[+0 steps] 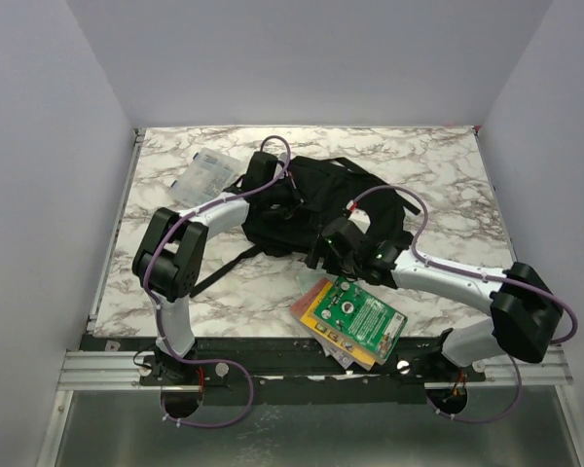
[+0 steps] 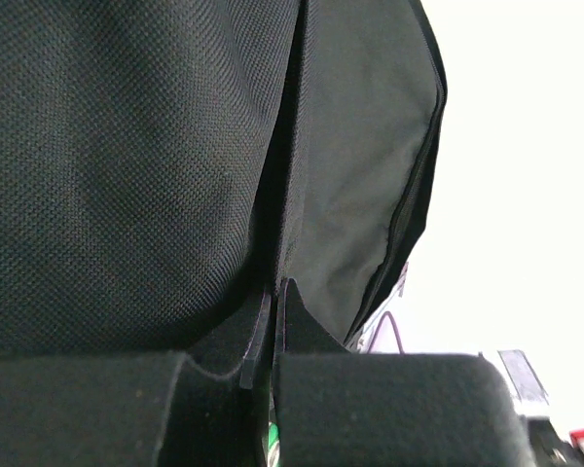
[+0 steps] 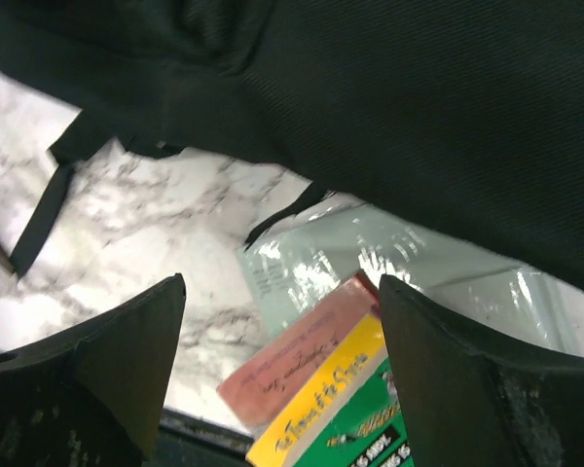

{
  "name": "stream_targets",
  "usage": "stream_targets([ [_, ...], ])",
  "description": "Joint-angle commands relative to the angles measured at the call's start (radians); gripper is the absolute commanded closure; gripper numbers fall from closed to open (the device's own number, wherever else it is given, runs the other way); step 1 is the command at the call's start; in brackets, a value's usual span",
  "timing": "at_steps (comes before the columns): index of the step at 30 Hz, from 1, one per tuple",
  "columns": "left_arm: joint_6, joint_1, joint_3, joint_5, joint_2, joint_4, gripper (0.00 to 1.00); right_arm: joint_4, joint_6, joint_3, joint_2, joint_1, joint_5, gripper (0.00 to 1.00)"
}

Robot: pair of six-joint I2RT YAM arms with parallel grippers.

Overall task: Pack the student bag
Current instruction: Unzip the student bag at the center of the board.

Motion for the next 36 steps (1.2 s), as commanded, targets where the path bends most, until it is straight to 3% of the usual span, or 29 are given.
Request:
stream_targets([
  [1,0.000,-0.006,-0.024,0.028,-0.053,0.052,1.00,0.034,0.113,0.002,0.079,0.000,0.145,0.17],
  [4,-0.001,-0.006,-0.061,0.023,-0.069,0.055,1.00,0.050,0.120,0.027,0.135,0.001,0.153,0.19],
  [7,0.018,-0.005,-0.075,0.009,-0.085,0.054,1.00,0.082,0.115,0.030,0.171,0.000,0.145,0.30],
  [9,0.020,-0.003,-0.077,0.008,-0.090,0.055,1.00,0.088,0.120,0.023,0.195,0.000,0.167,0.45],
  [11,0.028,-0.003,-0.070,0.012,-0.087,0.055,1.00,0.053,0.126,0.030,0.208,0.001,0.200,0.75],
  [15,0.045,0.008,-0.041,0.026,-0.066,0.042,1.00,0.030,0.051,0.013,0.181,0.000,0.261,0.98],
  [19,0.098,0.035,0.019,0.039,-0.026,-0.015,1.00,-0.011,-0.111,-0.018,0.110,0.000,0.420,0.99],
  [23,0.232,0.053,0.144,-0.011,0.024,-0.199,1.00,-0.009,-0.313,-0.104,-0.022,-0.042,0.544,0.99],
  [25,0.288,0.055,0.223,-0.024,0.060,-0.287,1.00,0.030,-0.373,-0.162,-0.104,-0.149,0.468,1.00],
  [28,0.310,0.055,0.300,0.023,0.093,-0.335,1.00,0.131,-0.437,-0.223,-0.210,-0.330,0.185,1.00],
  [33,0.324,0.048,0.337,0.044,0.092,-0.351,1.00,0.180,-0.474,-0.198,-0.225,-0.343,-0.006,1.00],
  [34,0.333,0.046,0.339,0.048,0.086,-0.355,0.96,0.176,-0.479,-0.188,-0.220,-0.343,-0.006,1.00],
  [36,0.348,0.044,0.335,0.051,0.063,-0.364,0.77,0.174,-0.487,-0.180,-0.217,-0.343,0.010,1.00],
])
